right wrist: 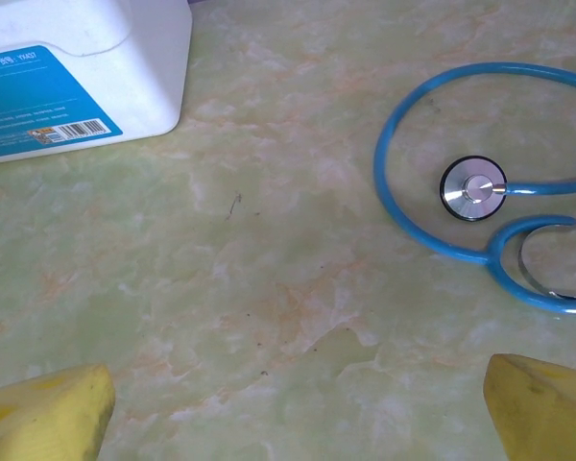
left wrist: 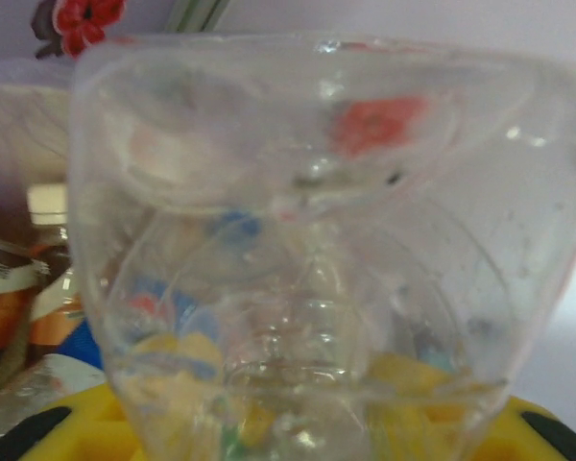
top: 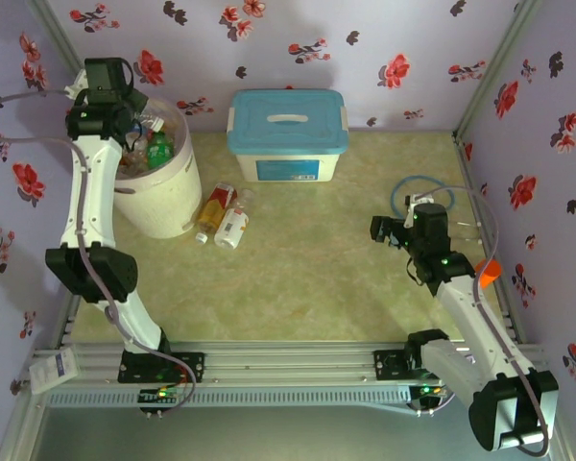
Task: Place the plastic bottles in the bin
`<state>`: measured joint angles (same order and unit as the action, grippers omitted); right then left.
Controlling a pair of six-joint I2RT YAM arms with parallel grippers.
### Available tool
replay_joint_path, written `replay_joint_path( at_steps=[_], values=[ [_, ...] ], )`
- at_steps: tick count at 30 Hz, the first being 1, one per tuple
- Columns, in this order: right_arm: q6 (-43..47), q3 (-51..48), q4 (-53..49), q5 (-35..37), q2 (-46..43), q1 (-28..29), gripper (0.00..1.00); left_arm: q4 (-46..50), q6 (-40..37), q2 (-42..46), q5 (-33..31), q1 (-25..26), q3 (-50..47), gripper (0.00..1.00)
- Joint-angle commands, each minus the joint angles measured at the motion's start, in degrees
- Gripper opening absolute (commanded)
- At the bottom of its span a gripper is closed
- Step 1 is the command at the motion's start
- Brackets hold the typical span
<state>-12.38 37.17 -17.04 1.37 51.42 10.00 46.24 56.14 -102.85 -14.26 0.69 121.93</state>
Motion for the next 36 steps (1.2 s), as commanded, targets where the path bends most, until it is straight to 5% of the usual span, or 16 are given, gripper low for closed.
replay_joint_path(
  at_steps=[1, 8, 16, 19, 23, 32, 36],
  values=[
    [0.68, 1.11, -0.69, 0.6, 0.25, -0.44, 0.99, -2.21, 5.59, -1.99, 0.55, -0.47, 3.87, 0.34],
    [1.18, 1.24, -1.27, 1.0, -0.1, -0.42, 0.99, -2.18, 10.66, -5.49, 1.76, -0.83, 4.55, 0.41],
    [1.05, 0.88, -0.77, 0.84, 0.21, -0.46, 0.99, -3.33, 4.38, -2.43, 2.8, -1.03, 2.13, 0.96],
    [1.04, 0.94, -0.74, 0.83, 0.26, -0.42, 0.99, -1.72, 0.14, -0.41, 1.66, -1.56, 2.27, 0.98],
    [0.96, 0.81, -0.59, 0.92, 0.22, -0.44, 0.99, -2.02, -4.83, 2.88, -1.45, -2.69, 0.87, 0.92],
    [0.83, 0.98, -0.85, 1.0, 0.23, -0.42, 0.99, 1.24, -19.52, -7.06, 4.96, -2.72, 15.99, 0.39],
    [0.87, 1.13, -0.89, 1.1, 0.31, -0.43, 0.99, 3.45, -22.08, -10.55, 8.05, -2.06, 19.01, 0.37]
  ],
)
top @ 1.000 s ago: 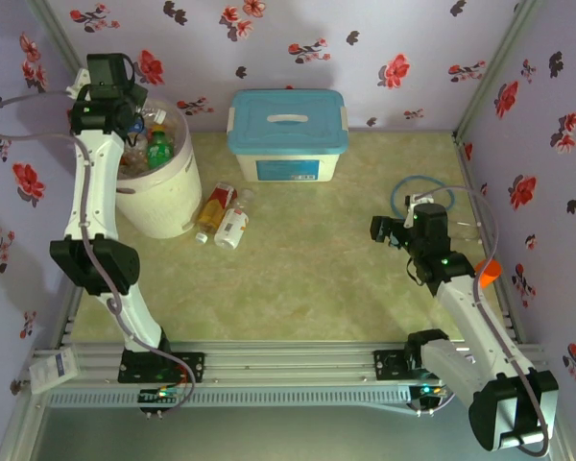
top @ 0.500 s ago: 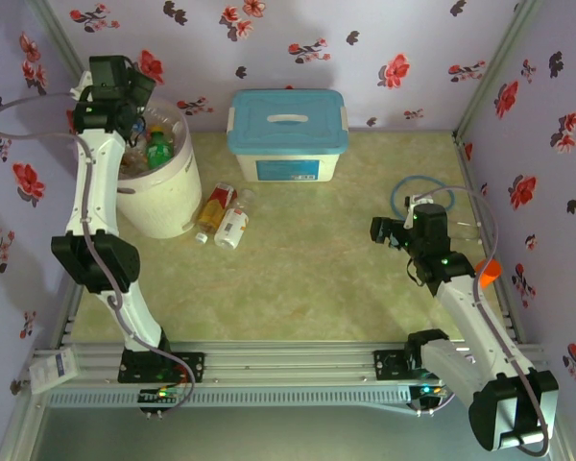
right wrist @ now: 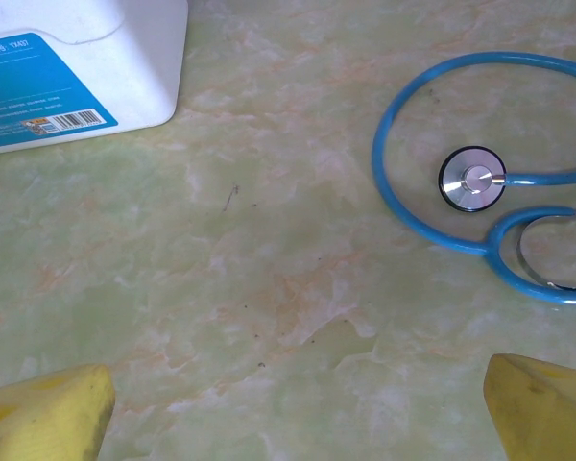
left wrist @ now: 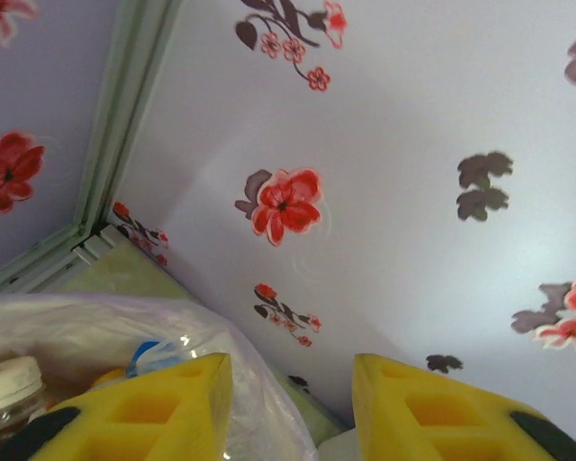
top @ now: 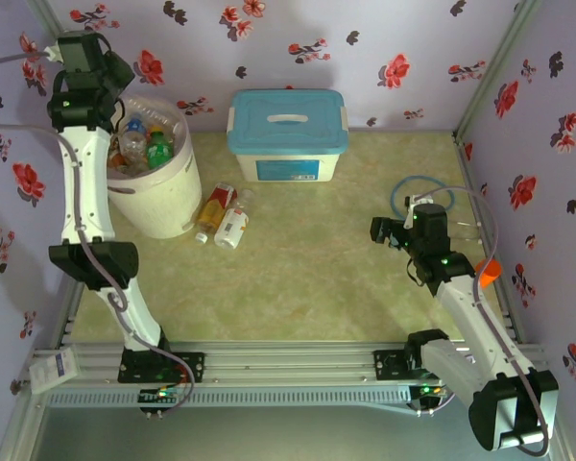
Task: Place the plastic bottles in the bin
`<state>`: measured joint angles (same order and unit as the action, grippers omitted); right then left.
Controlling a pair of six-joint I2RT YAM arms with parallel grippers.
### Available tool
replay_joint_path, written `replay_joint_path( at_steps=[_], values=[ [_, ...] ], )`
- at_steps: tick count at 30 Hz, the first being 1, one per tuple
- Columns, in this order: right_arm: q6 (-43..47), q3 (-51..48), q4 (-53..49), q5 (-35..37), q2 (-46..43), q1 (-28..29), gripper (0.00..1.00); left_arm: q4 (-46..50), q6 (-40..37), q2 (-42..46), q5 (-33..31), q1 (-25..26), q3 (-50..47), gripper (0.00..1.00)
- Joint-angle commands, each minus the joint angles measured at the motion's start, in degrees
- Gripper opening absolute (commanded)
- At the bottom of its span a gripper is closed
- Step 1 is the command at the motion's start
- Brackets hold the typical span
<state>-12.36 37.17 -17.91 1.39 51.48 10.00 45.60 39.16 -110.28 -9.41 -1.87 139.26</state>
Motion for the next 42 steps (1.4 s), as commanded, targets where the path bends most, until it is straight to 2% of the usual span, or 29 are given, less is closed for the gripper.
replay_joint_path(
  at_steps=[1, 11, 18, 20, 25, 27, 30, 34, 38, 42],
  values=[
    [0.84, 1.24, -0.09, 1.08, 0.36, -0.46, 0.99, 4.71, -5.14, -3.51, 3.34, 0.51, 1.63, 0.37],
    [0.89, 1.49, -0.16, 1.16, 0.54, -0.42, 0.99, 2.62, -5.93, -1.21, 3.42, 1.25, -11.57, 0.36],
    [0.8, 1.37, -0.05, 1.14, 0.46, -0.43, 0.99, 2.04, -6.28, 0.29, 2.86, 1.22, -11.64, 0.37],
    [0.84, 1.4, -0.23, 1.16, 0.2, -0.42, 0.99, 1.52, -7.49, 1.33, 2.05, 1.19, -10.37, 0.44],
    [0.94, 1.35, -0.39, 1.25, 0.1, -0.45, 0.99, 3.09, -11.76, 3.56, 1.17, 1.4, -4.56, 0.7],
    [0.69, 1.25, -0.15, 1.16, 0.11, -0.42, 0.99, 4.12, -12.77, 5.18, -1.62, 2.09, -4.04, 0.79],
    [0.41, 1.22, 0.1, 0.9, 0.1, -0.44, 0.99, 2.89, -17.23, 9.01, -5.49, 4.53, -6.82, 0.84],
    [0.33, 1.66, -0.79, 0.7, -0.14, -0.42, 0.99, 1.15, -24.79, 14.65, -11.3, 10.53, -11.1, 0.85],
    [-0.5, 1.89, -1.53, 0.53, -1.22, -0.48, 0.99, 2.0, -31.62, 18.65, -20.4, 21.31, -14.95, 0.86],
    [-1.26, 2.0, -2.68, 0.21, -2.0, -0.42, 0.99, 4.68, -34.5, 21.81, -26.42, 31.83, -21.79, 0.86]
  ],
)
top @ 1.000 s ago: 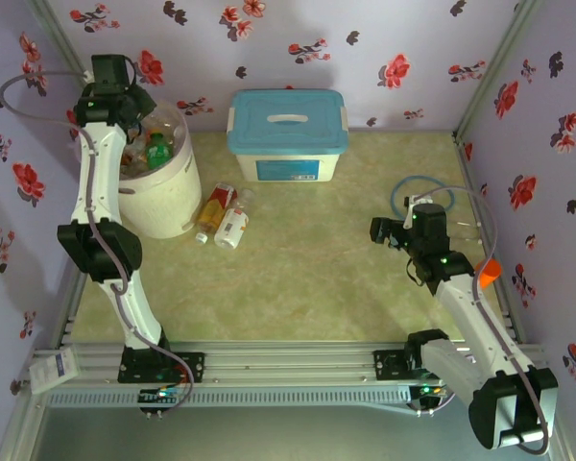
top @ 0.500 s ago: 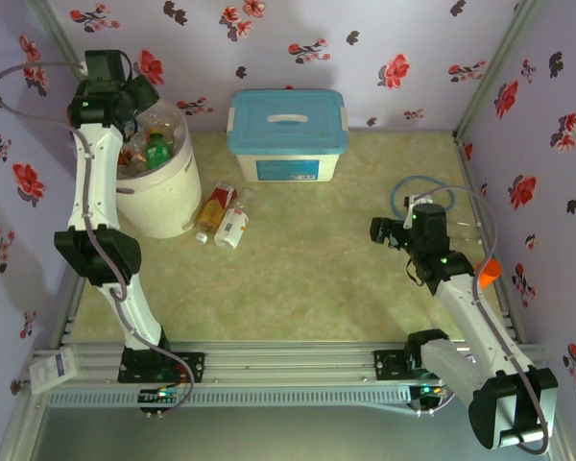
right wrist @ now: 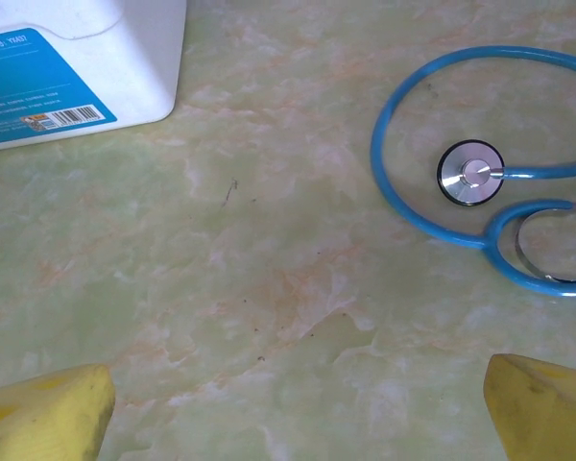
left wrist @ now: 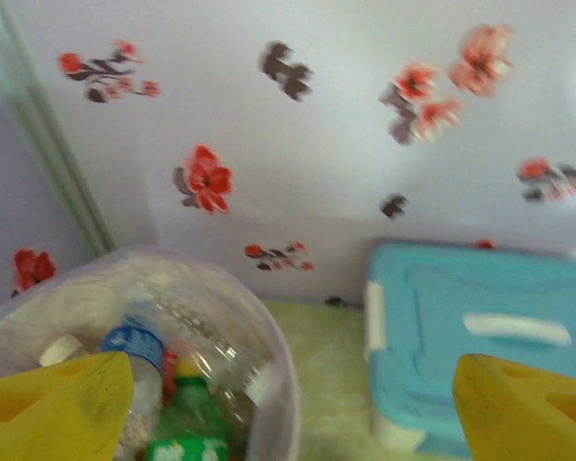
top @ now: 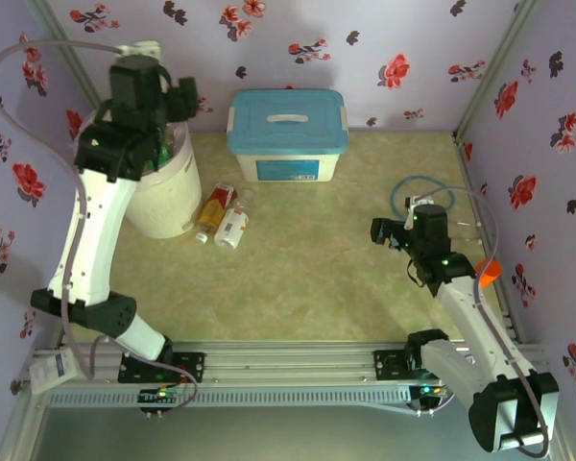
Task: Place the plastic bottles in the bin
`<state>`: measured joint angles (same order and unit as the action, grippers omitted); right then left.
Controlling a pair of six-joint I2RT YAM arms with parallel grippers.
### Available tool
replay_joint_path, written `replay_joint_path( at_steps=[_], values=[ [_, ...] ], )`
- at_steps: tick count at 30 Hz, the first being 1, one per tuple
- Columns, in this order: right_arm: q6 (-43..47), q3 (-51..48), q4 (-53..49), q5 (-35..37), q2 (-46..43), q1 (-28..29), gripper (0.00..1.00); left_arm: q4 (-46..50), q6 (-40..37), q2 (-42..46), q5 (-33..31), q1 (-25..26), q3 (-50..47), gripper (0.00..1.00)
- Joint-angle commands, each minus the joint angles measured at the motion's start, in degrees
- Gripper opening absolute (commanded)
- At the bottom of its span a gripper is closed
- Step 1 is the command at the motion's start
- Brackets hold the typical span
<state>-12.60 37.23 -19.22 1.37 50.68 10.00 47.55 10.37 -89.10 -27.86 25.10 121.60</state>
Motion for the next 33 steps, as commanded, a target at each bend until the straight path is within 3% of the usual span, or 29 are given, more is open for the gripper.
replay_joint_path(
  at_steps=[1, 5, 10, 20, 33],
  values=[
    [-0.95, 1.95, -1.89, 0.23, -1.36, -0.49, 0.99, 3.41, -5.72, 1.21, -9.4, 6.9, -5.82, 0.86],
    [-0.69, 1.88, -3.37, 0.74, -2.2, -0.42, 0.99, 4.1, -6.32, 2.65, -13.13, 14.09, -14.68, 0.87],
    [-0.89, 2.15, -3.91, 1.05, -2.76, -0.42, 0.99, 7.35, 0.1, -0.98, -9.19, 17.46, -23.32, 0.86],
    [-0.84, 2.08, -6.0, 1.12, -4.42, -0.47, 0.99, 1.1, 1.22, -12.54, 1.07, 12.47, -35.23, 0.94],
    [-0.76, 1.7, -6.27, 1.65, -5.42, -0.42, 0.99, -4.26, 1.75, -21.63, 5.57, 8.84, -39.15, 0.94]
  ],
)
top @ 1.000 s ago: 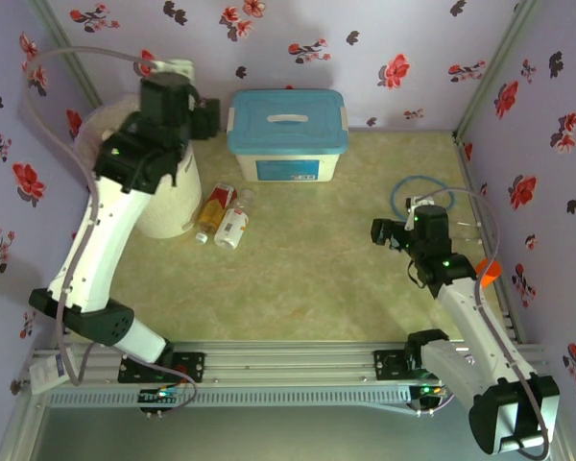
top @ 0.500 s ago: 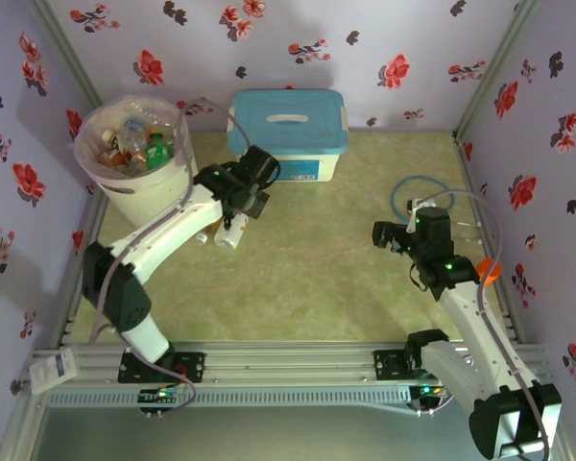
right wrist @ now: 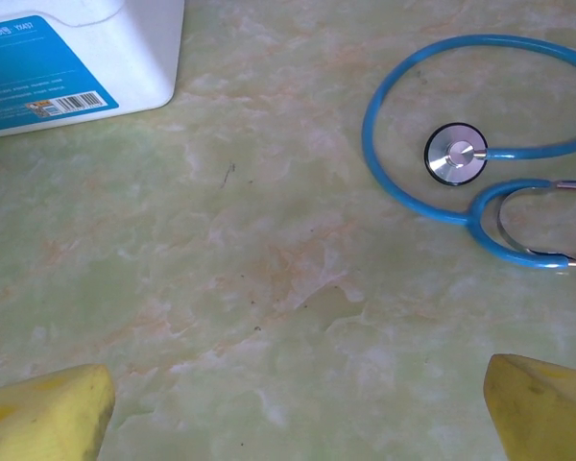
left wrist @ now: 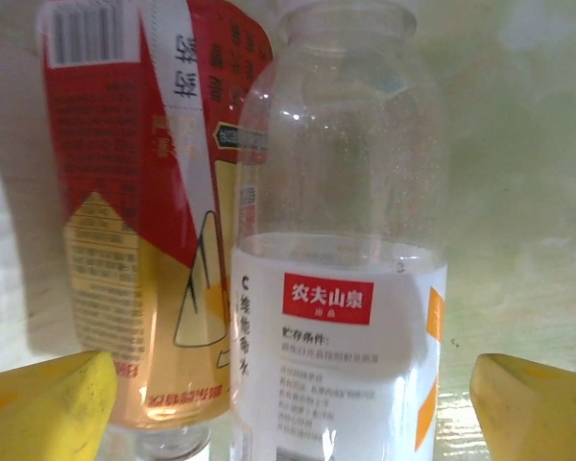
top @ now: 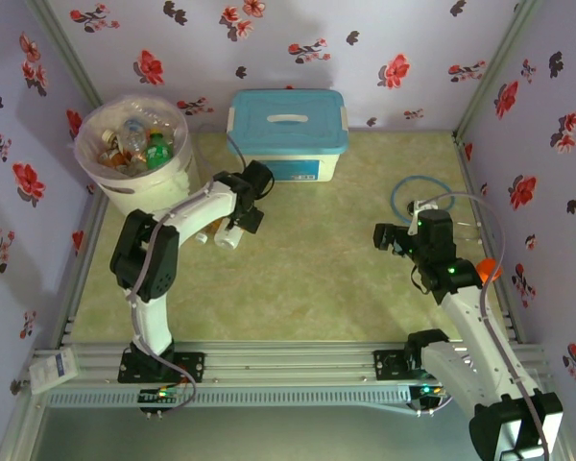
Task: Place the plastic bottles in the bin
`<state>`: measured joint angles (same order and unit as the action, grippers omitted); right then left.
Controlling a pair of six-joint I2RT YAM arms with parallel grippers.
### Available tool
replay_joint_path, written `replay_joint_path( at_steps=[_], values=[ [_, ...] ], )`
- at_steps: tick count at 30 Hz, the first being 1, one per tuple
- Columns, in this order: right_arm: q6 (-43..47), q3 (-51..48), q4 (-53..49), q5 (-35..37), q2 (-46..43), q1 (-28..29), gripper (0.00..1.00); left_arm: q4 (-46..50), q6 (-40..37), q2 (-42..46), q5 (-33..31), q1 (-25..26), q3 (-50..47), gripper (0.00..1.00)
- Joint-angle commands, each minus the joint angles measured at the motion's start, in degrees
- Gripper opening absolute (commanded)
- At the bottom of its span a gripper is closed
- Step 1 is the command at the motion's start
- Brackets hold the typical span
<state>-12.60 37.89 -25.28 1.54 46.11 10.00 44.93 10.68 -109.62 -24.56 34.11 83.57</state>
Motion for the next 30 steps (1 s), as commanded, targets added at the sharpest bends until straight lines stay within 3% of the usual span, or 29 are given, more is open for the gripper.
replay_joint_path(
  at_steps=[1, 8, 16, 30],
  values=[
    [-0.67, 0.89, -0.25, 1.62, -1.02, -0.42, 0.99, -1.68, 1.58, -1.38, 2.32, -0.1, -1.34, 0.93],
    [-0.84, 0.55, 0.14, 1.54, -0.89, -0.44, 0.99, -2.62, 2.99, -2.47, 3.77, 0.24, -3.27, 0.85],
    [-1.07, 0.41, 0.21, 0.7, -0.99, -0.47, 0.99, -4.76, 2.96, -5.3, 4.43, 1.04, -3.33, 0.85],
    [-0.52, -0.45, 0.29, 1.54, -1.31, -0.42, 0.99, -2.52, 2.95, -2.12, 3.62, 2.37, -0.17, 0.65]
  ],
)
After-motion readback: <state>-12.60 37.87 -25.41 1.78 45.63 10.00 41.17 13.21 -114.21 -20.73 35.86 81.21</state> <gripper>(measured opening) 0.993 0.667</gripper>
